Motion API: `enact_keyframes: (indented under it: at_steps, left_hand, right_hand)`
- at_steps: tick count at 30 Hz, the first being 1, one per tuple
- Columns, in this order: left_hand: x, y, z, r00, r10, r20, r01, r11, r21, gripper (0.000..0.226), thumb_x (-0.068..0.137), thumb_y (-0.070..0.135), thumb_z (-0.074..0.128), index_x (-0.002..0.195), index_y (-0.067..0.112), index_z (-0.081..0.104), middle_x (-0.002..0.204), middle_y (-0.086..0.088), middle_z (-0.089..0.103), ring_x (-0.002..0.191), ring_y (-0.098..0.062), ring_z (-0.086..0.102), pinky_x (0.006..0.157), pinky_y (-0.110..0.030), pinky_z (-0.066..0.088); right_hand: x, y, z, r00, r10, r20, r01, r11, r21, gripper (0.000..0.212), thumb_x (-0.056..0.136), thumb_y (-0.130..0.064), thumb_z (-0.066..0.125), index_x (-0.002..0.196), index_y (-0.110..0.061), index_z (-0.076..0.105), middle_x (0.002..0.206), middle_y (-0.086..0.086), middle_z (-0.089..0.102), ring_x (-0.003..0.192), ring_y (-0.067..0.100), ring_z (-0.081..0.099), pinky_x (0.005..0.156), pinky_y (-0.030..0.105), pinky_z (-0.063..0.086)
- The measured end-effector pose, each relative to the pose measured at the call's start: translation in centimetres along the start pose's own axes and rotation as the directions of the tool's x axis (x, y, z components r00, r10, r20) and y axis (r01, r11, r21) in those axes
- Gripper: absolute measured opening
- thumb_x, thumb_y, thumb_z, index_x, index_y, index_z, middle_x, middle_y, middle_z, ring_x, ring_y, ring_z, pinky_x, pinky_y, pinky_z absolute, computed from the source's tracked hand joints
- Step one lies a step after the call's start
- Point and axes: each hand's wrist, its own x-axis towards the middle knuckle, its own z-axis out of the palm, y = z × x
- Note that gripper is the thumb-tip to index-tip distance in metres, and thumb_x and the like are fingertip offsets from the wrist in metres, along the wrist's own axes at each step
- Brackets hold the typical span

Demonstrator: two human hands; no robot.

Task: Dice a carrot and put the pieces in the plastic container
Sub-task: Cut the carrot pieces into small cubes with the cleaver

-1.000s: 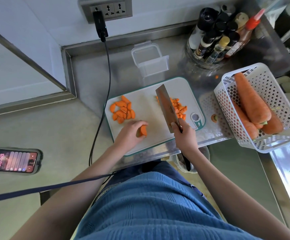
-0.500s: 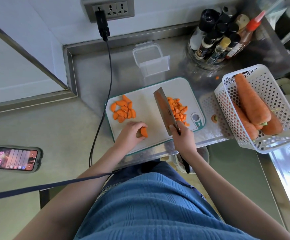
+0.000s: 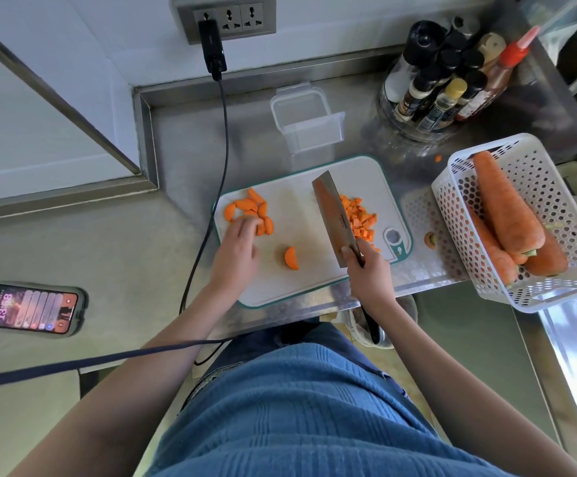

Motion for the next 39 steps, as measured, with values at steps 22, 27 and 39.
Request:
enact_keyframes:
  at_steps: [22,27,39]
  left_hand:
    - [4.2,-1.8,-1.2,0.995,-0.062,0.076,0.061,0.998,0.011,0.04,0.067,-0.005,0.075,0.102,-0.004,0.055,0.095,-0.02,0.063,0.09,-0.035,0.058,0.075,-0.034,0.042]
    - [4.5,-1.8,-1.4,0.998,-0.042,0.039,0.04,0.997,0.06,0.03,0.072,-0.002,0.072,0.096,-0.006,0.055,0.083,-0.019,0.063,0.078,-0.037,0.059,0.066,-0.035,0.04]
    - [5.7,-1.9,-2.3,0.944,-0.33,0.015,0.324,0.916,-0.236,0.015,0.082,-0.004,0.057,0.09,0.009,0.06,0.102,-0.012,0.05,0.068,-0.021,0.057,0.043,-0.014,0.045]
  right_hand:
    - [0.6,-0.9,-0.2,1.0,-0.026,0.017,0.026,1.0,-0.01,0.02,0.099,-0.024,0.045,0.083,-0.012,0.049,0.06,0.0,0.046,0.052,0.019,0.041,0.053,0.041,0.043]
    - [0.6,-0.9,-0.1,0.999,-0.037,0.016,0.037,0.999,-0.009,0.019,0.099,-0.023,0.046,0.083,-0.012,0.048,0.06,-0.002,0.045,0.053,0.017,0.04,0.053,0.034,0.037]
    - [0.8,-0.8,0.1,0.999,-0.026,0.025,0.027,0.999,-0.019,0.02,0.1,-0.024,0.046,0.086,-0.011,0.05,0.063,0.0,0.049,0.053,0.017,0.043,0.052,0.035,0.04]
